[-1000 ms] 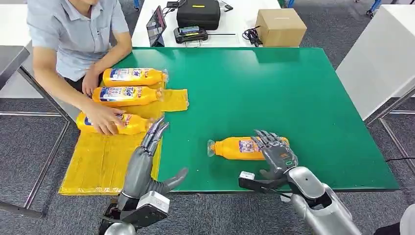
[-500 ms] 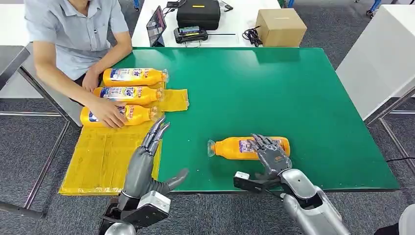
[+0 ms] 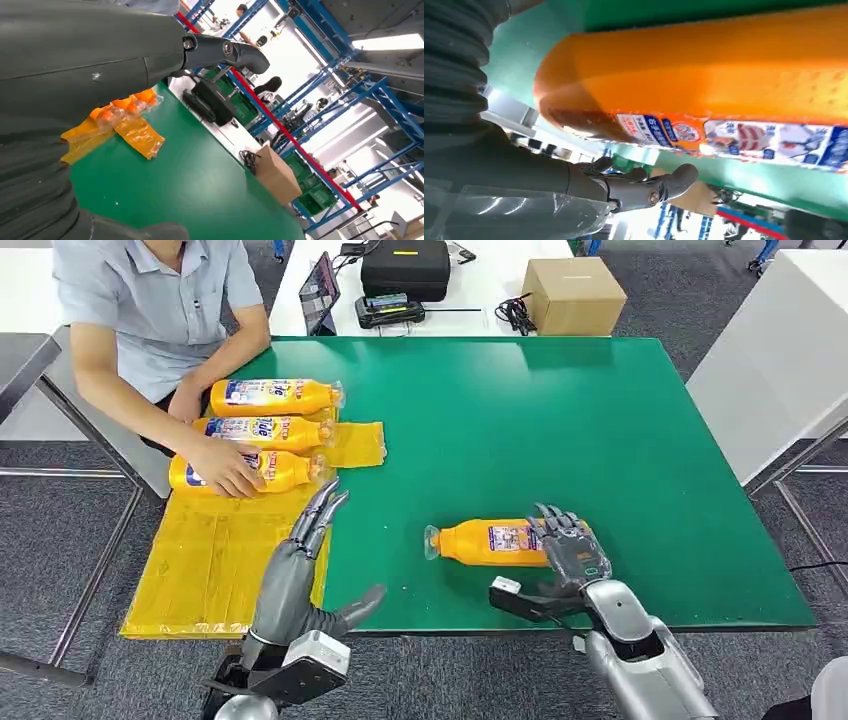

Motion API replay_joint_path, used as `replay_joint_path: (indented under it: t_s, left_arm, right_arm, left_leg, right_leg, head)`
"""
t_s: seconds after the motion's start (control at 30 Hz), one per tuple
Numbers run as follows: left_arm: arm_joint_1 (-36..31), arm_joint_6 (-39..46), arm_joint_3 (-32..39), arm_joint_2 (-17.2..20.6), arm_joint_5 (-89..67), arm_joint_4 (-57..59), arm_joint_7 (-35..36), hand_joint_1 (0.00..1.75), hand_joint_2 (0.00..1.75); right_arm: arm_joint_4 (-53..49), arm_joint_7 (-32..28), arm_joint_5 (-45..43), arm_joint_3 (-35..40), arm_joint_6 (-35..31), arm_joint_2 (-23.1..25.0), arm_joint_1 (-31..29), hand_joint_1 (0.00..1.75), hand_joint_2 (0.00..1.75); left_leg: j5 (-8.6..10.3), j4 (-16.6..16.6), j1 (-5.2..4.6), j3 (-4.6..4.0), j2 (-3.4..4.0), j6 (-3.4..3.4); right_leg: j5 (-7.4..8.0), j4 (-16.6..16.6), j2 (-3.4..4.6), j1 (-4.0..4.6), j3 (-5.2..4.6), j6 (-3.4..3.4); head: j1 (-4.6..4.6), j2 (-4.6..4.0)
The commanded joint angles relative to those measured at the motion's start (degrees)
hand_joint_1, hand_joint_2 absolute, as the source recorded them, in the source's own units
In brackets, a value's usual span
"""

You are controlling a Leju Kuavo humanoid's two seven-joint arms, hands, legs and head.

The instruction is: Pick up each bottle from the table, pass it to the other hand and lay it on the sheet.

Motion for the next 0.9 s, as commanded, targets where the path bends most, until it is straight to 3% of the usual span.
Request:
replay_joint_path:
  t_s: [0.03, 0.9]
  left_arm:
    - [-0.64, -0.23, -2.32, 0.59, -0.36, 1.79, 0.34, 0.00, 1.75]
    - [-2.00, -0.83, -2.56, 0.61, -0.13, 3.74, 0.13, 0.00, 1.75]
  right_arm:
    - [6.10, -0.80, 0.59, -3.58, -0.69, 4.28, -3.20, 0.00, 1.75]
    - [17.44, 0.17, 2.31, -4.30, -0.24, 3.91, -8.32, 0.00, 1.75]
  left_leg:
    - [-0.09, 0.00, 0.09, 0.21, 0.17, -0.14]
    - [-0.02, -0.02, 0.05, 0.31, 0.07, -0.07]
  right_leg:
    - [-0.03, -0.03, 0.13, 0.10, 0.18, -0.16]
    - [0.00, -0.06, 0.02, 0.06, 0.28, -0.09]
  head:
    - [0.00, 0.00]
    - [0.00, 0.00]
